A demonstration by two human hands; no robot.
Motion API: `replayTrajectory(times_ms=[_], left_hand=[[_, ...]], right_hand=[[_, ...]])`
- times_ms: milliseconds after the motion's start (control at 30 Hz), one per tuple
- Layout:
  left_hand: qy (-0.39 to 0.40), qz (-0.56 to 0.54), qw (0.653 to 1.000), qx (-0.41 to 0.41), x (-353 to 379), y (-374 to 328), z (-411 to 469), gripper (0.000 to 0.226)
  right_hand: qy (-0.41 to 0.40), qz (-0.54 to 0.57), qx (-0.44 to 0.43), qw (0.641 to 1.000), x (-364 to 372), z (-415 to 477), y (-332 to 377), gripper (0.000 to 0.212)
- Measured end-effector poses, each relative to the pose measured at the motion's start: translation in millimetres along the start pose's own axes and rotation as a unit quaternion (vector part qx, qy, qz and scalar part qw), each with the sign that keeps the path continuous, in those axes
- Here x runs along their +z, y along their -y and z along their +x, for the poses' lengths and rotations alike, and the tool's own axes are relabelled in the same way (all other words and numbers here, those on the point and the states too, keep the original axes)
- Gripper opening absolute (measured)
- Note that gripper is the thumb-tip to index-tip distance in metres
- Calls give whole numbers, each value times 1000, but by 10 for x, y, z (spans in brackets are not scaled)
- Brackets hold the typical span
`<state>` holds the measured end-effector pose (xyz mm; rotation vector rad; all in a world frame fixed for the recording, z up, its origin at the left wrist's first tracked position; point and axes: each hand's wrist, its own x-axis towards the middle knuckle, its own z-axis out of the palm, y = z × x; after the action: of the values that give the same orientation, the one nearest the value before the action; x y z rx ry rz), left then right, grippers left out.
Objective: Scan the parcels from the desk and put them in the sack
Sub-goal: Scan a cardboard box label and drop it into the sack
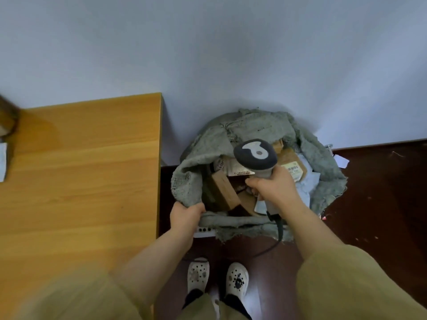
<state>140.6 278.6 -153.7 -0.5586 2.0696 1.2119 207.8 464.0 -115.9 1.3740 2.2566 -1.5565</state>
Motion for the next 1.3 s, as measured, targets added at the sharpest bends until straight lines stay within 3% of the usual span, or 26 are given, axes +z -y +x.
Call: replayTrajectory(times_ms=[267, 567, 933, 1033, 1133, 1300], left_hand=[[27, 21, 999, -34, -57, 54, -7, 45], [24, -3, 999, 26, -693, -266, -268, 67], [-133, -62, 983, 113, -2823, -522, -12, 54], [-157, -58, 978, 122, -3499, -493, 275, 56], [-180, 12, 972, 154, -4151, -546, 692, 58], [-234, 120, 937, 230, -5064, -972, 1478, 49]], right_hand=[[57, 186, 56, 979, 27, -512, -89, 7], [189, 346, 124, 911, 472, -1093, 516, 6], [387, 363, 136, 837, 1671, -1703, 1876, 5], [409, 392, 143, 811, 2176, -1780, 2271, 9], [403, 447, 153, 784, 2749, -1766, 2643, 17], [337, 436, 140, 823, 3610, -1638, 3145, 5]])
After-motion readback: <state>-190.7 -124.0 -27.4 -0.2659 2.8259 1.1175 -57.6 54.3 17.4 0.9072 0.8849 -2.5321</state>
